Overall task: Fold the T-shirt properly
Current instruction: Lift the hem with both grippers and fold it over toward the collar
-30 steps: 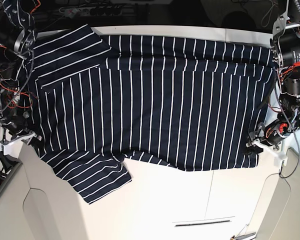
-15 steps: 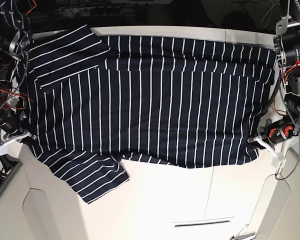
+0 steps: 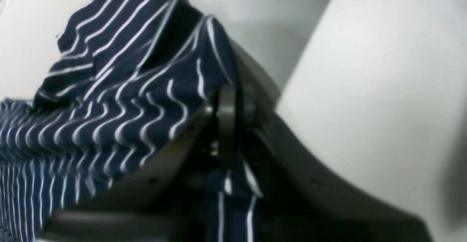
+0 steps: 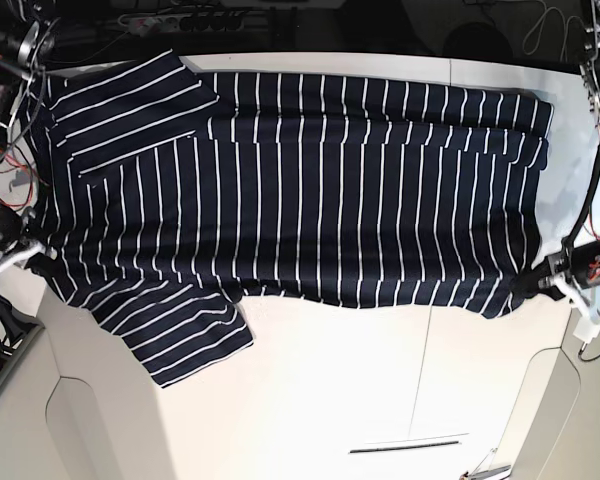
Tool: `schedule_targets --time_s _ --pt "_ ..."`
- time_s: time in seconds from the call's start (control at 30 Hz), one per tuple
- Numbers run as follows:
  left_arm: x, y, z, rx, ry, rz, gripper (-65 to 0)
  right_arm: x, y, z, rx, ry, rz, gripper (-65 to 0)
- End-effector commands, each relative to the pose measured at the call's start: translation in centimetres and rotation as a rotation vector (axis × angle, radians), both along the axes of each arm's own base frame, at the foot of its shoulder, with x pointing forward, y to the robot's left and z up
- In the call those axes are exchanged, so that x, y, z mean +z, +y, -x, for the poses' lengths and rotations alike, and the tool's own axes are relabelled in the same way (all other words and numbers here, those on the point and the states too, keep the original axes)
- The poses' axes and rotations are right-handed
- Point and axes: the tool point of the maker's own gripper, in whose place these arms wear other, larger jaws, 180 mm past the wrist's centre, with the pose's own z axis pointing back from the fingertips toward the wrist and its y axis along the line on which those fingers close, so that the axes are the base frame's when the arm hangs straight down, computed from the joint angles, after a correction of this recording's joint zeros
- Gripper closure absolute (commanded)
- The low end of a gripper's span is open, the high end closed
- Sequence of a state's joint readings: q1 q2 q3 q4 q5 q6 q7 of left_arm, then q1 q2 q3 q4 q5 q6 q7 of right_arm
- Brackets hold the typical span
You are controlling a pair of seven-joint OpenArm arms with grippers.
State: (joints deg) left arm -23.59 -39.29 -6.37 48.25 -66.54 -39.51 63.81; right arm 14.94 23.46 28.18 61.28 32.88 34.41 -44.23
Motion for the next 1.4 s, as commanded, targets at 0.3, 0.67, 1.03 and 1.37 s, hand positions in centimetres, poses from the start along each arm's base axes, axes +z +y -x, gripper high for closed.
schedule_targets --time_s 0.3,0.67,1.03,1.37 --pt "0.7 -0.1 5.0 -0.104 -0.035 -0.086 0.0 0.8 -1.5 4.5 0.003 -0.023 0.084 0.0" --pt "-1.3 -1.7 6.5 -0.106 -0.028 -0.089 0.0 0.1 -2.8 5.9 -0.052 -0.003 0.081 -30.7" --pt "-2.3 -2.3 6.8 -0.115 -0.008 -0.103 0.0 6.5 -4.1 0.2 -0.139 -0.218 0.039 -37.1" --pt "-2.2 -2.3 6.7 -0.110 -0.018 -0.101 0.0 2.5 1.3 -3.7 -0.049 -0.158 0.026 -37.1"
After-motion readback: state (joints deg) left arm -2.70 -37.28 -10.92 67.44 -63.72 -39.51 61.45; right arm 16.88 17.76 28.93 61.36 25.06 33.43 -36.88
